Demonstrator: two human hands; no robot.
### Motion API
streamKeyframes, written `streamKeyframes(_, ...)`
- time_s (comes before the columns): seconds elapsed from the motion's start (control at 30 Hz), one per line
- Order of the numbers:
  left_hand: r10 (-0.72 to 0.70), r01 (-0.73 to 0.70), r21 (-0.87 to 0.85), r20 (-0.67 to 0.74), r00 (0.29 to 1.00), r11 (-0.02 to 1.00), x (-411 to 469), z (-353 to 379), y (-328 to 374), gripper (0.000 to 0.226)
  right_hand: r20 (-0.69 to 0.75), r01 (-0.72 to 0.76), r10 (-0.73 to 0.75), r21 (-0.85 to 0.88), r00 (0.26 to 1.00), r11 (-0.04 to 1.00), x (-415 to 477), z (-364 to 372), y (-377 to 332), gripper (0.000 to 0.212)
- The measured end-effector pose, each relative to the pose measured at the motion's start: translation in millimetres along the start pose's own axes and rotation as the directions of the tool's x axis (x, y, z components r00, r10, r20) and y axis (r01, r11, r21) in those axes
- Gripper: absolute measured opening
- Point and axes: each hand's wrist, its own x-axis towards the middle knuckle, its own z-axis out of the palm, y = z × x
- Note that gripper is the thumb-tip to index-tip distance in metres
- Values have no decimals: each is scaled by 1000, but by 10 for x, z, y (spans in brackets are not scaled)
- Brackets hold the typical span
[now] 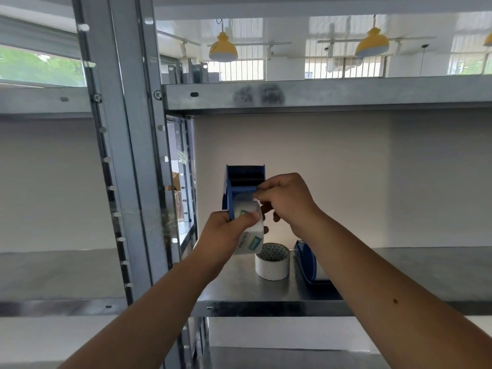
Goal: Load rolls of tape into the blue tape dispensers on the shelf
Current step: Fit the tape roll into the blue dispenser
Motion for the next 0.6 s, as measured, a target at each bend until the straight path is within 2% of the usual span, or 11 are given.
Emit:
streamKeyframes(0.07,-32,32,13,6,999,999,-33,18,-5,17,13,19,-19,-29,1000,999,35,-49,8,10)
streamKeyframes(0.1,-61,61,29,14,998,998,-47,31,-15,26,14,46,-45,-57,999,997,56,-66,8,10)
streamKeyframes(0.17,-104,103,33,30,994,994,-101,67,-46,67,0,118,-119,-139,993,983,115,-72,13,10)
streamKeyframes(0.23,-139,139,0,49,989,990,-106,104,-130,87,-19,150,-156,-180,988,972,185,-51,19,8)
streamKeyframes(0.27,-167,168,-7,64,984,986,-127,131,-118,83,-33,149,-158,-185,987,971,229,-45,22,9)
streamKeyframes(0.33,-209,211,-20,78,975,977,-167,165,-86,48,-67,130,-144,-175,987,976,342,-44,27,14)
streamKeyframes(0.37,-228,231,-38,88,970,972,-178,170,-73,38,-88,110,-125,-159,988,981,406,-50,30,17)
streamKeyframes(0.47,-239,258,-117,155,958,959,-133,168,-125,40,-154,44,-58,-97,986,994,614,-77,22,22)
streamKeyframes(0.57,-204,230,-152,172,964,961,-93,133,-201,70,-161,-47,38,-51,986,998,780,-83,37,18)
streamKeyframes(0.6,-196,226,-165,181,964,960,-98,126,-189,69,-163,-77,70,-39,984,996,824,-89,39,16)
